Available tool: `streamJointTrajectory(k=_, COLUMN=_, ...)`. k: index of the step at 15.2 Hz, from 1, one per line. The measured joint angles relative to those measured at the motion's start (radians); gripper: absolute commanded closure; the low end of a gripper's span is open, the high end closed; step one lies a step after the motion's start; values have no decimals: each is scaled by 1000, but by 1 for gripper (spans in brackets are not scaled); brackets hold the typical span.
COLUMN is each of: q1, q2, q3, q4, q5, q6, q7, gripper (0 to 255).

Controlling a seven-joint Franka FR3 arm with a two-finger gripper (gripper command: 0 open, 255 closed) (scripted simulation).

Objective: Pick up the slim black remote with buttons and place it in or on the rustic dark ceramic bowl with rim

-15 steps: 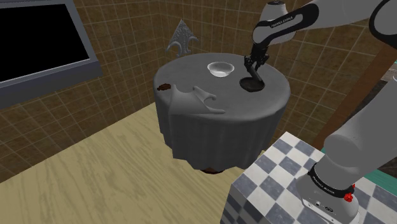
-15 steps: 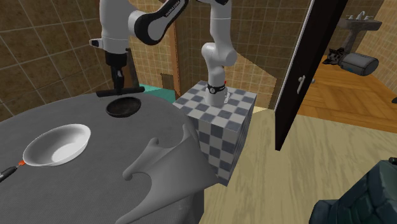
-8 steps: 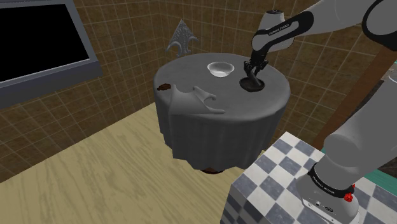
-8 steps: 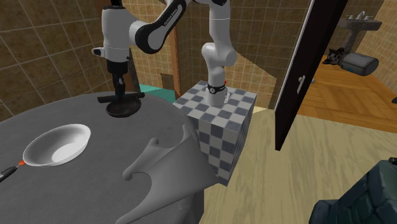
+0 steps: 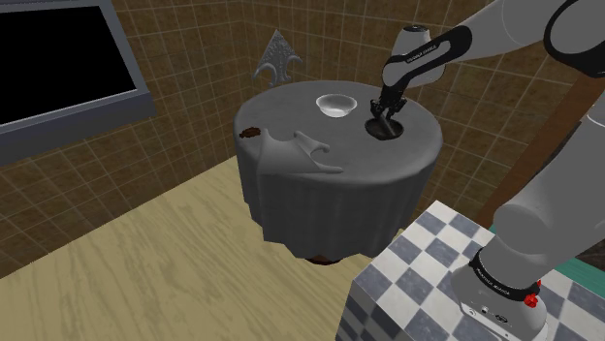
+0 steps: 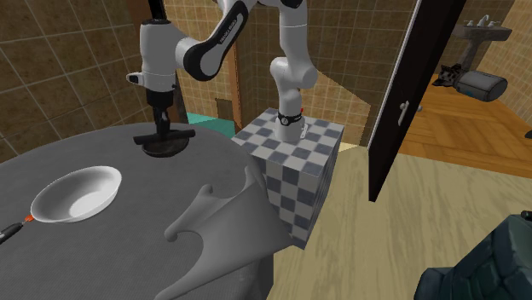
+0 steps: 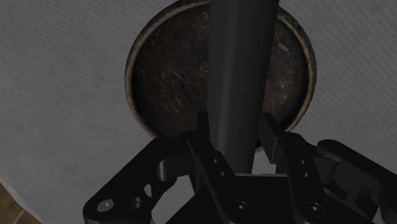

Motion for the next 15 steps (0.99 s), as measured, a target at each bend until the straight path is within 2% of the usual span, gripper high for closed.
streamJointTrajectory(k=2, q1=0, q2=0, q3=0, q4=0, q5=0, q6=0, q7=0, gripper=255)
streamJointTrajectory(k=3, q1=0, q2=0, q3=0, q4=0, q5=0, q6=0, q7=0, gripper=0)
streamJointTrajectory(k=9, q1=0, q2=0, q3=0, q4=0, q5=0, q6=1, q7=0, gripper=0)
streamJointTrajectory(k=15, q1=3, q2=-81, q3=4, q4=23, q5=10, q6=-103, q7=-6, gripper=0)
